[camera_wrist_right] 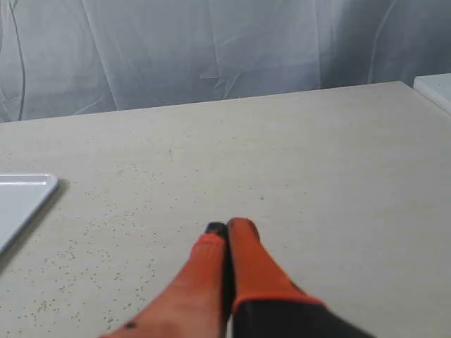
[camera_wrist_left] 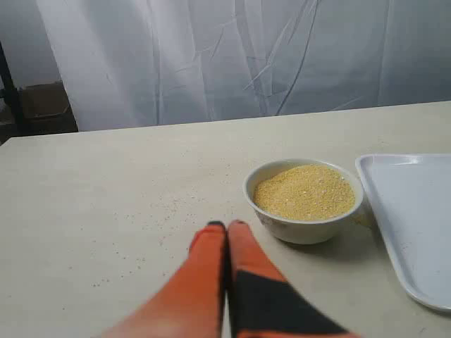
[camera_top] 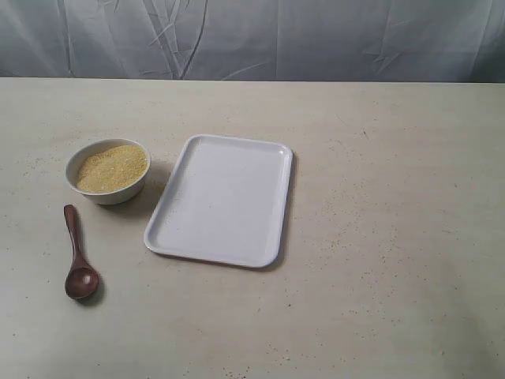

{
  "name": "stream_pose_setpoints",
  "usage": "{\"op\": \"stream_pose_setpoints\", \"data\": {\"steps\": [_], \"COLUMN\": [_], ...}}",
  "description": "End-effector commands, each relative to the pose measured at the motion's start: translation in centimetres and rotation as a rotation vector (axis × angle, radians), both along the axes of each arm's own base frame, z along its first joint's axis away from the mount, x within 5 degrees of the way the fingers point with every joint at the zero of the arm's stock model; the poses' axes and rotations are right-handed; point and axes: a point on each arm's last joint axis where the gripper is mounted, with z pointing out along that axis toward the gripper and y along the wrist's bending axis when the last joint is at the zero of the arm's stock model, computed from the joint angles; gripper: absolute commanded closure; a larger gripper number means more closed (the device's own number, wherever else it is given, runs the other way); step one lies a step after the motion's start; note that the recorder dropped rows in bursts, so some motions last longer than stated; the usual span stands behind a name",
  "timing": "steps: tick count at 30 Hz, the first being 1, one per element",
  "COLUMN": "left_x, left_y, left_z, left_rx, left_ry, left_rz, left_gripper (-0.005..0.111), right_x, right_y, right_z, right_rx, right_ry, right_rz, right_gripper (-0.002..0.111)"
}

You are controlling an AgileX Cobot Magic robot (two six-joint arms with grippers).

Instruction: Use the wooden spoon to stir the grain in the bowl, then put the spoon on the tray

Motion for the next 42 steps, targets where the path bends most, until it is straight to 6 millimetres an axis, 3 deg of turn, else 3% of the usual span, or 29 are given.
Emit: {"op": "stream_pose_setpoints", "data": {"steps": [1, 10, 24, 27, 35, 42], "left_x": [0.0, 0.0, 0.0, 0.0, 0.0, 0.0], "left_y": [0.0, 0.0, 0.6, 0.3, 0.0, 0.3], "left_z": [-0.1, -0.1, 0.1, 0.2, 2.1, 2.9], "left_rx": [-0.001, -0.001, 0.262, 0.176, -0.316, -0.392], "left_ry": [-0.006, -0.006, -0.029, -0.044, -0.221, -0.305], "left_rz": [0.003, 0.003, 0.024, 0.016, 0.013, 0.032], "left_gripper": [0.107, 0.107, 0.107, 0.107, 0.107, 0.107], "right_x": [0.0, 0.0, 0.0, 0.0, 0.0, 0.0], "right_y": [0.0, 0.0, 0.0, 0.0, 0.0, 0.0], "right_z": [0.0, 0.0, 0.0, 0.0, 0.0, 0.0], "right_rx": [0.0, 0.0, 0.0, 0.0, 0.0, 0.0], "right_ry": [-0.013, -0.013, -0.013, -0.013, -0.013, -0.013], "right_rz": [0.003, 0.003, 0.003, 0.003, 0.003, 0.003], "right_gripper": [0.108, 0.108, 0.108, 0.108, 0.108, 0.108]}}
